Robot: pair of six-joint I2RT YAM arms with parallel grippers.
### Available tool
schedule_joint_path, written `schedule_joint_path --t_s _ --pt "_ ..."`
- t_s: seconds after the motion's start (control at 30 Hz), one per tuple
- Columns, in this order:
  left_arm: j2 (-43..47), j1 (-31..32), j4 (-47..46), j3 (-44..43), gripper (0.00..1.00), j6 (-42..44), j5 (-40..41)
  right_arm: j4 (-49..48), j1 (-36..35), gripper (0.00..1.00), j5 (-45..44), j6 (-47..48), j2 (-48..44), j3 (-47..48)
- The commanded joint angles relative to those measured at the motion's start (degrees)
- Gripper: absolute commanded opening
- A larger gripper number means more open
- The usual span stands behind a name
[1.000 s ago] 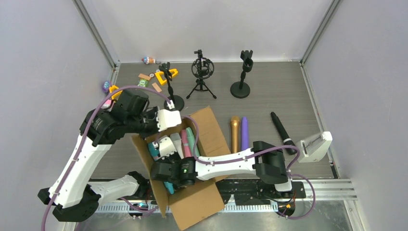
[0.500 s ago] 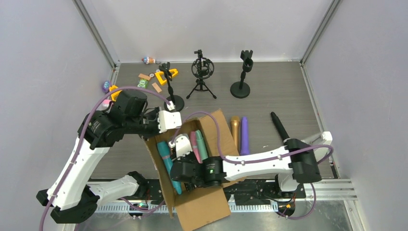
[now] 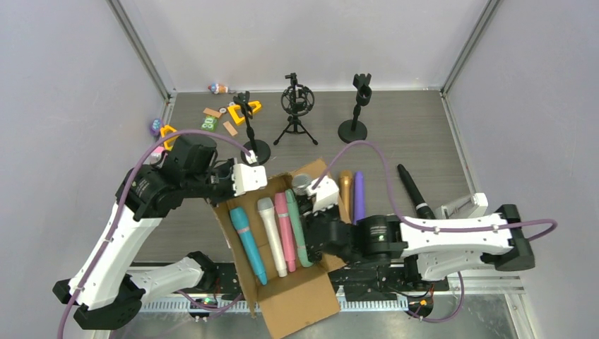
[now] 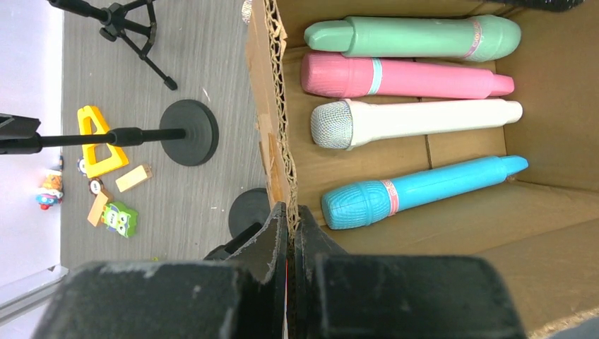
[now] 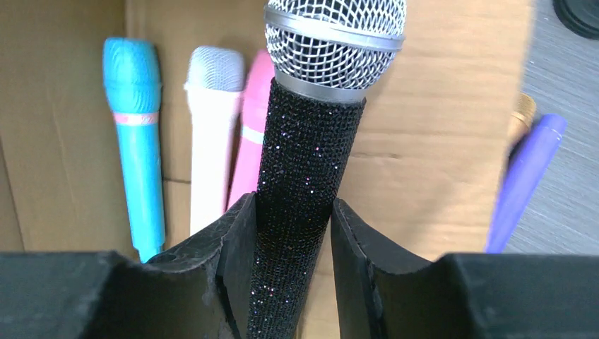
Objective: Attach the microphones to the stand
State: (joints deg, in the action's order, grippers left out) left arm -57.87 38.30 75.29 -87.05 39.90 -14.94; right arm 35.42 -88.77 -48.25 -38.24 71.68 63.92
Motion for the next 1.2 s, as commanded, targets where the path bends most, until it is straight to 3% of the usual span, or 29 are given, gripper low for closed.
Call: schedule_joint_path --t_s 0.0,0.2,0.3,0.5,0.97,1.03,1.17 --pt "0.76 0.53 2.70 -0.34 0.00 0.27 -1.90 7.06 5.96 0.05 -5.82 -2.09 -8.53 -3.43" --pt "0.67 0.58 3.37 -1.06 0.00 0.64 -1.79 6.84 20.75 0.05 -2.68 5.31 -13.80 -8.64" --pt "0.69 0.57 3.55 -1.24 0.00 0.84 -1.58 4.96 29.47 0.05 0.93 9.93 -12.31 -10.75" --pt "0.93 0.54 3.73 -1.57 0.00 0.79 -1.88 2.27 39.92 0.05 5.06 12.98 -7.43 -13.47" --pt "0.93 0.57 3.74 -2.54 0.00 0.68 -2.89 1.04 48.11 0.05 9.14 15.11 8.40 -14.61" --pt "1.23 0.54 3.66 -1.99 0.00 0.95 -2.96 0.24 49.13 0.08 10.69 15.09 9.12 -15.45" --pt "1.72 0.54 3.62 -1.58 0.00 1.04 -2.99 -0.27 50.38 0.25 12.07 15.67 10.09 -16.10"
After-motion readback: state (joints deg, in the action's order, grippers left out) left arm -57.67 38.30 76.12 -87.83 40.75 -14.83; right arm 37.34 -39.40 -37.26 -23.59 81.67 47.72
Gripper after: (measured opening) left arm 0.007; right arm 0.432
